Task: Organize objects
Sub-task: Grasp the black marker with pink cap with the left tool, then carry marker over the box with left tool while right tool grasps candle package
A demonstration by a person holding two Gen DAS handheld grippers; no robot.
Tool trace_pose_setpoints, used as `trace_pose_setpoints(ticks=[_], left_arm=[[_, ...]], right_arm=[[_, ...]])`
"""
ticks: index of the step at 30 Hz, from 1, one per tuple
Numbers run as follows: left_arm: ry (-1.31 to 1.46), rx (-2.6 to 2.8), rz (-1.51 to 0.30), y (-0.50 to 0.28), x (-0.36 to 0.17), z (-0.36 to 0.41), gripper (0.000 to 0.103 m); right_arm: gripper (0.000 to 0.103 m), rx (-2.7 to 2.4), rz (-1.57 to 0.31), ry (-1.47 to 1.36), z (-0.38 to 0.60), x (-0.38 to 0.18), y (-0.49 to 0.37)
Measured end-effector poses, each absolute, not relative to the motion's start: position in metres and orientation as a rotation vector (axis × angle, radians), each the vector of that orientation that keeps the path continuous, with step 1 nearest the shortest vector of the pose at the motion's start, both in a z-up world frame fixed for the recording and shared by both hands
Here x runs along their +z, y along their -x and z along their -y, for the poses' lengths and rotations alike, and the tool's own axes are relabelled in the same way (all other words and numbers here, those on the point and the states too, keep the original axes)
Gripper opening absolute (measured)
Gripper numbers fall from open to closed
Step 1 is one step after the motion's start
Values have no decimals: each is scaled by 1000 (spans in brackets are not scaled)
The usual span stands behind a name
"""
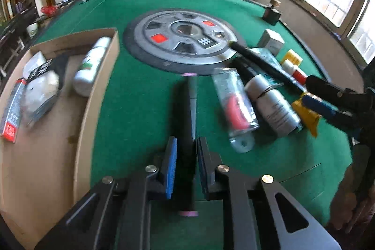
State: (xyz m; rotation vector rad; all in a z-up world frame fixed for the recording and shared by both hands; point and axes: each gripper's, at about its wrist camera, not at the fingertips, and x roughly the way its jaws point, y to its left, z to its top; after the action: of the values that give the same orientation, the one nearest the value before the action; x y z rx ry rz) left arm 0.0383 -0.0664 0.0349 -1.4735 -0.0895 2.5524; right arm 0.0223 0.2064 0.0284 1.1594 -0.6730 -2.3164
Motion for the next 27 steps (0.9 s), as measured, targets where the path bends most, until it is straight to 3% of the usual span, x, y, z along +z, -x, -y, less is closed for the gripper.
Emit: trace_pose_setpoints(ticks=[3,5,7,9,10,22,27], left_arm=[[1453,2582,71,-36,33,62,20],[1433,2585,18,-35,32,54,35],[1392,2611,-88,-34,29,41,39],[1345,2623,-149,-34,28,34,32],[1334,2606,-123,-34,29,37,14],[1135,2531,165,-82,82,92,14],[1115,2533,273,-99,89,132,14]], right_arm=[[78,-2325,659,-1156,-203,30,-22],[78,-2334,640,-1160,-201,30,-22],[78,-2359,618,-1160,-200,29,-23],[78,-2385,601,-1155,-200,30,-23],[78,-2404,591,-1153,-200,32,-24],[78,-2019,629,-1168,-136,65,-31],[78,-2207,436,-1323,-98,48,-19]])
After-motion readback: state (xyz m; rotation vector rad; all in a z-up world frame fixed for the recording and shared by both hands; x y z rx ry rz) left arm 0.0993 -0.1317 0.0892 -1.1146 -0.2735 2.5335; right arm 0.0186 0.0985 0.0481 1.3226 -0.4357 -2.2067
